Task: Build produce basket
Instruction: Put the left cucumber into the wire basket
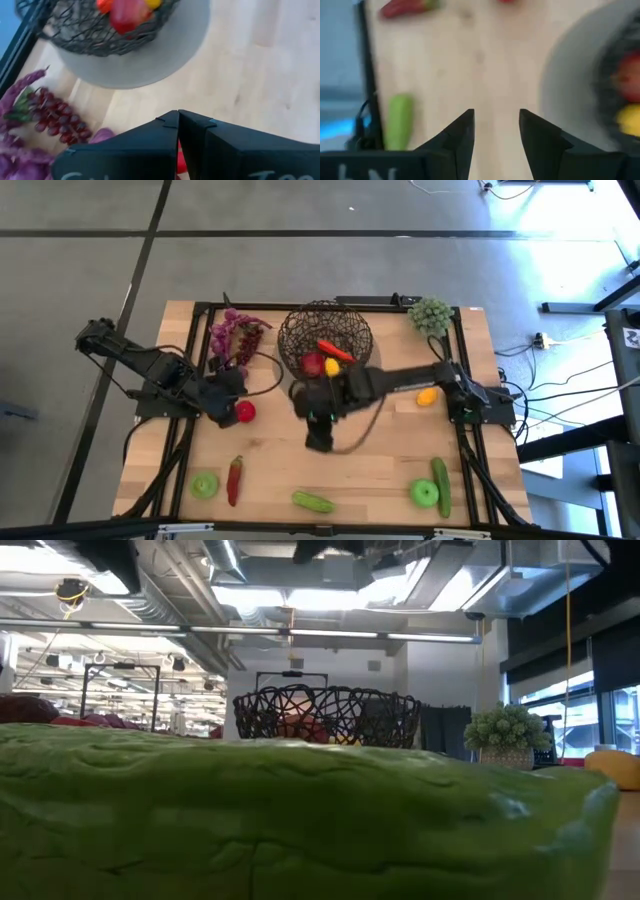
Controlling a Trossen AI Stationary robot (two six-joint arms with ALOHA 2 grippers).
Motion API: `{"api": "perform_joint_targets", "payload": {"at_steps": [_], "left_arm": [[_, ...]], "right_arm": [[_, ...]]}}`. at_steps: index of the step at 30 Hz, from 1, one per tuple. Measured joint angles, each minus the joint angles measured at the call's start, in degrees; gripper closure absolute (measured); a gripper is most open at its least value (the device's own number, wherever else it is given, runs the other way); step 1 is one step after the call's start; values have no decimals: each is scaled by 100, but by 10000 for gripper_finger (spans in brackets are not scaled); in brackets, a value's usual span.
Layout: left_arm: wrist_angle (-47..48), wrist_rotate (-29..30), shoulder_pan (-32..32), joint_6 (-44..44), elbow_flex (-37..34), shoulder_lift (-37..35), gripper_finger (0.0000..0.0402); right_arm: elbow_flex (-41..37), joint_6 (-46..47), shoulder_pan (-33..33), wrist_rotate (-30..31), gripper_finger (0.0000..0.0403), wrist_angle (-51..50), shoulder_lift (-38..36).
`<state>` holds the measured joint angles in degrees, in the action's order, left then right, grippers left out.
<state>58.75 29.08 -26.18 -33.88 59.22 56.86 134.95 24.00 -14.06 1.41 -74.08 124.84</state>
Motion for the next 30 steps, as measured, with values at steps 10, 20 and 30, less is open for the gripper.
{"api": "perform_joint_targets", "payload": {"at_steps": [10,20,30], "left_arm": [[-243,39,-619,12,0,0,401],[-591,85,-952,12,0,0,401],[-596,91,-1025,-8,0,2,401]], "right_arm": [[-479,725,-1207,-351,253,1028,29],[-1764,1956,-1593,-257,253,2718,31],[-2759,2849,-1502,-1476,253,3592,35]]}}
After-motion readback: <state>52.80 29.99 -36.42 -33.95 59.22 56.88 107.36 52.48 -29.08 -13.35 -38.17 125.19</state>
